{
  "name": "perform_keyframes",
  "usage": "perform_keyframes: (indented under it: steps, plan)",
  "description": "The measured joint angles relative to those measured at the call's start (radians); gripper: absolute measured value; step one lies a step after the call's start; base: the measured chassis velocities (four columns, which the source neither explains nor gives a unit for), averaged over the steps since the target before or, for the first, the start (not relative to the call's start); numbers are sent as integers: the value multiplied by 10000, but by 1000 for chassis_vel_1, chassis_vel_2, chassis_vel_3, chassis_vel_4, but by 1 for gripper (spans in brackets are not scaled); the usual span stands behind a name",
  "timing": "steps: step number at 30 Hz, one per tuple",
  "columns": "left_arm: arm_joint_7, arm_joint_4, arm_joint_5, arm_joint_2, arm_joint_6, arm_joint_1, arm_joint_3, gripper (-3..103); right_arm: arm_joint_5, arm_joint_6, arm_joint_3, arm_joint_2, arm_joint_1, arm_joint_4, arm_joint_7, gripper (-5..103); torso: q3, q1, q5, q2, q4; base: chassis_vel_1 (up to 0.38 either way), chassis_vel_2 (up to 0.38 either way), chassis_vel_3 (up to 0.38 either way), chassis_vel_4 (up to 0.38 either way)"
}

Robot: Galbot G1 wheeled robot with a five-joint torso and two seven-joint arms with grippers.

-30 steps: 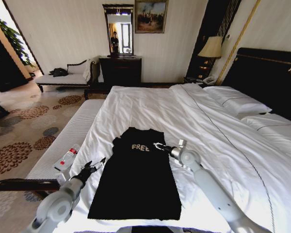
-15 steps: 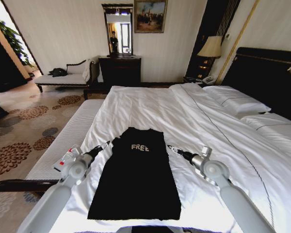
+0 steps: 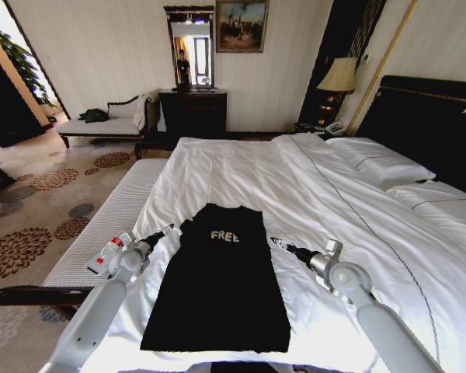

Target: Fold the clothes on the bed.

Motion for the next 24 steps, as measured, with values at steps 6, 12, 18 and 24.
perform_keyframes:
  steps: [6, 12, 18, 24]
  plan:
    - [182, 558, 273, -217, 1, -426, 397, 78, 121, -49, 4, 19, -82, 32, 109, 100, 0, 1, 0, 0, 2, 0, 0, 0, 0]
    - [257, 799, 498, -510, -35, -722, 747, 76, 153, -56, 6, -22, -71, 35, 135, 100, -1, 0, 1, 1, -1, 0, 0, 0, 0]
    - [256, 1308, 687, -706, -77, -1000, 923, 71, 180, -61, 62, -29, -122, 65, 150, 100, 0, 0, -1, 0, 1, 0, 0, 0, 0]
    - [258, 1623, 689, -783, -90, -1208, 992, 67, 180, -62, 148, -33, -195, 65, 148, 100, -1, 0, 0, 1, 1, 0, 0, 0, 0]
